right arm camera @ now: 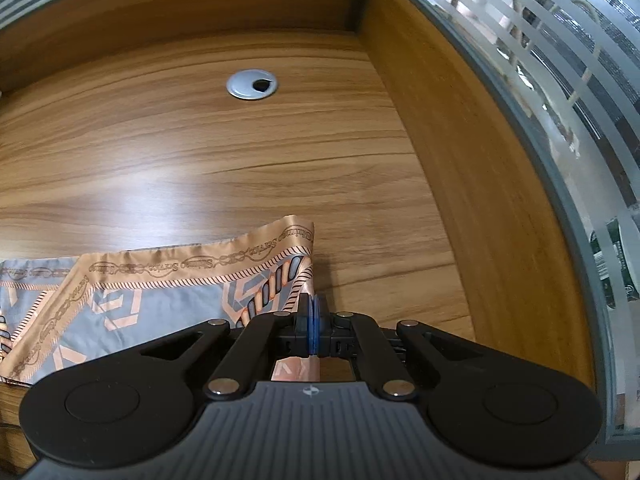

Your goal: Fold clothes

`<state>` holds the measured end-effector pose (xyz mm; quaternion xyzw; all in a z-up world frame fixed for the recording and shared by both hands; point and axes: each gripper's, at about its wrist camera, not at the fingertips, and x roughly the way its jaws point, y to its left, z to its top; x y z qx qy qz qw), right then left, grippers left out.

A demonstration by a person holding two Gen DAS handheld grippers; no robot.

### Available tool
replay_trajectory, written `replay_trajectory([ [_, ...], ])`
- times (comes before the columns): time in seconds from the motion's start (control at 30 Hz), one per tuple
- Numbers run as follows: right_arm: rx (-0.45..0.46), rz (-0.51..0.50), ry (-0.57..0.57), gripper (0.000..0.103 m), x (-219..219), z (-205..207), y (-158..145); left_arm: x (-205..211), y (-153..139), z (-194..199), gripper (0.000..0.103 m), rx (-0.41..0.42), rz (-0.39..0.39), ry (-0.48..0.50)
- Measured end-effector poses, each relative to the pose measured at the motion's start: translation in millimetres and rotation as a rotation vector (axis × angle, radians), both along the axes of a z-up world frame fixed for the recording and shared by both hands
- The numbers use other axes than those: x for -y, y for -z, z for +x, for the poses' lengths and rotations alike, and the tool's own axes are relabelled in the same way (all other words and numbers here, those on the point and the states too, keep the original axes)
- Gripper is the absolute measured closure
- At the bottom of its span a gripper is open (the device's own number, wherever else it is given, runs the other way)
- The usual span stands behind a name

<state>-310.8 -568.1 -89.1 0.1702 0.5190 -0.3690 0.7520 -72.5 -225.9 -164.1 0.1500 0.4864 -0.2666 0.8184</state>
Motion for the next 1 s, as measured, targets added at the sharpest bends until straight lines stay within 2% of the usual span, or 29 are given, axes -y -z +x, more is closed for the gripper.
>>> replay_trajectory([
  [0.17, -0.011, -0.023, -0.002, 0.102, 5, -5, 1, 4, -3, -8, 0.051, -0.005, -0.001, 0.006],
  [0.47, -0.016, -0.061, 0.016, 0.102, 10, -9, 1, 25, -13, -22, 0.051, -0.010, -0.042, 0.084],
  [0.6, 0.006, -0.063, 0.022, 0.091, 10, -12, -1, 31, -16, -27, 0.051, -0.004, -0.052, 0.102],
  [0.67, 0.045, -0.041, -0.002, 0.087, 5, -11, -2, 31, -16, -27, 0.051, -0.003, -0.052, 0.099],
  [0.87, 0.160, 0.085, -0.124, 0.086, -24, 4, 4, 16, -15, -23, 0.050, 0.001, -0.024, 0.077],
  [1.0, 0.172, 0.163, -0.230, 0.085, -51, 26, 15, -3, -12, -18, 0.050, 0.005, 0.012, 0.052],
])
